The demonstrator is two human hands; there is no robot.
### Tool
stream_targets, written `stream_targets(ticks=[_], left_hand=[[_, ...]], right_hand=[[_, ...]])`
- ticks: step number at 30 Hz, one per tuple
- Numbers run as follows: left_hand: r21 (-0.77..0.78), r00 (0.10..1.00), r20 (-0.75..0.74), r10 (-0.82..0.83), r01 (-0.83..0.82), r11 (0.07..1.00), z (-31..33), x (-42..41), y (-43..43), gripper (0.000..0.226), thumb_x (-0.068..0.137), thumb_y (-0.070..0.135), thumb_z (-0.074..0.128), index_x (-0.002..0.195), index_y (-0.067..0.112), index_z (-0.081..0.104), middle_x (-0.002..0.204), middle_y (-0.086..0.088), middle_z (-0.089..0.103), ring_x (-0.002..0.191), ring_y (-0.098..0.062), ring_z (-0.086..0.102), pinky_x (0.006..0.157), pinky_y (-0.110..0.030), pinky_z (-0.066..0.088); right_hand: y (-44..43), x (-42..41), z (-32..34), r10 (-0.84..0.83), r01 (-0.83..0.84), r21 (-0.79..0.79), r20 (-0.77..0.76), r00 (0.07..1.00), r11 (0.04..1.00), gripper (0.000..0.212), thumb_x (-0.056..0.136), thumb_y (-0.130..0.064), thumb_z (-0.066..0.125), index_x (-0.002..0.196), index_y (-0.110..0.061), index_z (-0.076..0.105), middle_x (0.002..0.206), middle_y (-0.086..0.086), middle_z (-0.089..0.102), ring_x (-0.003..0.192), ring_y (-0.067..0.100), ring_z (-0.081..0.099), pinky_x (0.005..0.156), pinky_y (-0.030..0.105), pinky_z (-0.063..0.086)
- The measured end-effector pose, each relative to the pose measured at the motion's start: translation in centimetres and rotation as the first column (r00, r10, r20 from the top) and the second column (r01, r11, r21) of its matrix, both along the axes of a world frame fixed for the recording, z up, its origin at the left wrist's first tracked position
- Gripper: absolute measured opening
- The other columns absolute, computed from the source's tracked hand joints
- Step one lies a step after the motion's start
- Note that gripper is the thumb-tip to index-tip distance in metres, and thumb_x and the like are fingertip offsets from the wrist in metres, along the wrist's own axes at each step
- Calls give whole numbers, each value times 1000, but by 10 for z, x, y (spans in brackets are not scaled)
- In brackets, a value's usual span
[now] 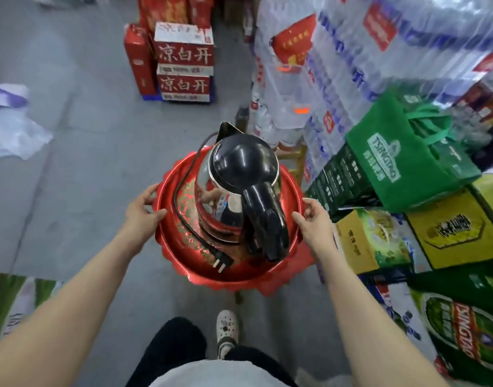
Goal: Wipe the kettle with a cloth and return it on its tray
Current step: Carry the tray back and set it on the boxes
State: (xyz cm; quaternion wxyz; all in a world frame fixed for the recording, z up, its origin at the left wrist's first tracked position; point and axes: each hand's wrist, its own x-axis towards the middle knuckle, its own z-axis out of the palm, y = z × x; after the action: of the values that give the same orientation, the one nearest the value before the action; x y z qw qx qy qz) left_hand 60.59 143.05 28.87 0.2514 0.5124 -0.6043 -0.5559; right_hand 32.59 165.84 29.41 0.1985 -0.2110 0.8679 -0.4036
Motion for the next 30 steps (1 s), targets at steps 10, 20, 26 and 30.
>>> stream_targets(ticks=[10, 20, 26, 30], left_hand=[[-2, 995, 14, 101, -101, 995, -12, -41, -223, 66, 85, -15, 56, 140, 22, 49, 103, -6, 53, 64, -15, 49, 61, -26, 53], [50, 996, 86, -25, 21, 999, -10, -93, -475, 65, 85, -12, 57, 138, 26, 50, 97, -1, 54, 74, -18, 57, 81, -38, 52], [45, 995, 83, -49, 45, 998, -24, -156, -622, 64, 86, -12, 58, 141, 20, 48, 111, -10, 52, 88, -27, 56, 84, -41, 52], [42, 991, 126, -51, 46, 998, -20, -201, -722, 63, 86, -11, 59, 140, 21, 49, 111, -10, 52, 85, -27, 53, 84, -43, 52]], right_hand=[[-251, -59, -18, 67, -67, -2, -39, 997, 998, 36, 88, -12, 71, 123, -14, 61, 73, -9, 48, 68, 11, 48, 75, 29, 42], [-478, -90, -25, -57, 56, 40, 32, 998, 998, 40, 89, -15, 70, 127, -16, 61, 81, -6, 54, 82, 18, 57, 83, 42, 52], [-621, -148, -41, -96, 94, 49, 49, 994, 994, 37, 89, -17, 70, 126, -17, 62, 81, -6, 57, 72, 12, 54, 72, 33, 49], [-724, -193, -40, -115, 109, 79, 76, 990, 991, 38, 89, -16, 70, 126, -19, 60, 78, -8, 55, 72, 14, 54, 75, 36, 50]])
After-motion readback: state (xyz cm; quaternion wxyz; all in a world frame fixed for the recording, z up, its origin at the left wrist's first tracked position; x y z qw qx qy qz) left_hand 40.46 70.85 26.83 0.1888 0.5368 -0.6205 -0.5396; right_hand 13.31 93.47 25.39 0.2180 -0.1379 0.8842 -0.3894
